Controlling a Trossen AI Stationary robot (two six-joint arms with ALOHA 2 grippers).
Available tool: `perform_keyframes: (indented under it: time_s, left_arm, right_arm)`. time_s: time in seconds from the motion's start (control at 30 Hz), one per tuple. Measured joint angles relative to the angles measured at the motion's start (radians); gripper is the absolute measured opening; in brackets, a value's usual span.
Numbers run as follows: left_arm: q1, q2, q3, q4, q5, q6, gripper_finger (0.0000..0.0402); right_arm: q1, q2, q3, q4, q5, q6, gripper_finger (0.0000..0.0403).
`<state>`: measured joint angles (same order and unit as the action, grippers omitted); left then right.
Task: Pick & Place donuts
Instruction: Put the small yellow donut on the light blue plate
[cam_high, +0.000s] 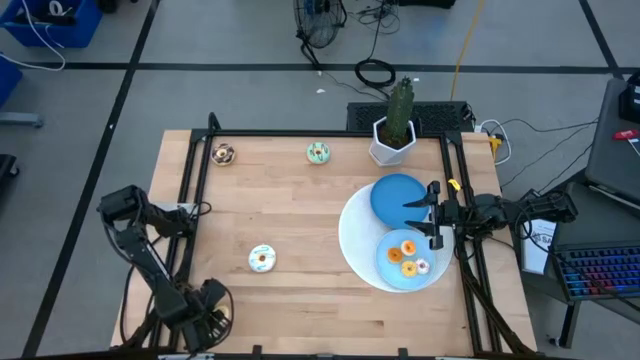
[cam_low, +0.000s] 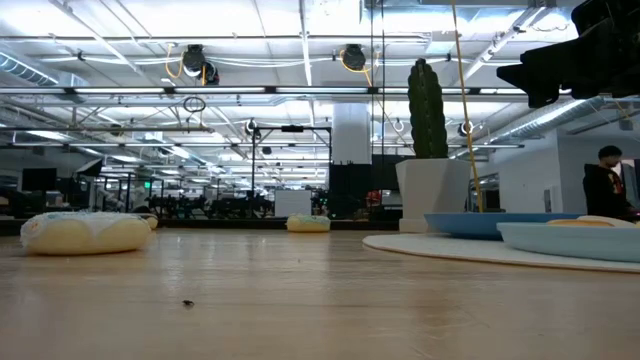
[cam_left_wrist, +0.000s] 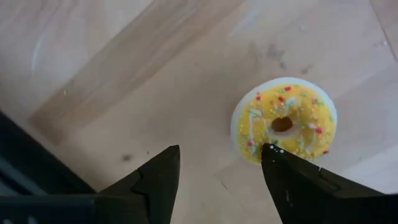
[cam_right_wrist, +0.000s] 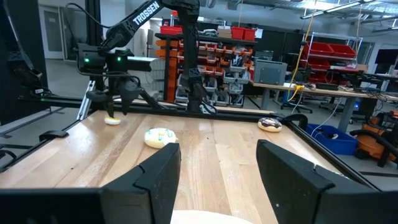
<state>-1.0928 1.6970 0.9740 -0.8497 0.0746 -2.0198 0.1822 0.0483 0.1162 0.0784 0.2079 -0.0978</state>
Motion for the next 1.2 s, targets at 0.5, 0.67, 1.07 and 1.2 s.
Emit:
perform_keyframes:
  time_s: [0.5, 0.67, 1.07, 1.2]
  left_arm:
    - [0.02, 0.001, -0.004, -0.016, -0.471, 0.292, 0.023]
    - [0.058, 0.001, -0.004, 0.003, -0.544, 0.4, 0.023]
    - [0.141, 0.001, -0.003, 0.137, -0.208, 0.779, 0.023]
    - [0.16, 0.001, -0.003, 0.129, -0.198, 0.8, 0.023]
  right_arm:
    - [0.0, 0.0, 0.0, 0.0, 0.0, 0.0, 0.0199]
    - [0.0, 0.0, 0.0, 0.0, 0.0, 0.0, 0.0199]
    - [0.0, 0.0, 0.0, 0.0, 0.0, 0.0, 0.0199]
    - [0.0, 0.0, 0.0, 0.0, 0.0, 0.0, 0.0199]
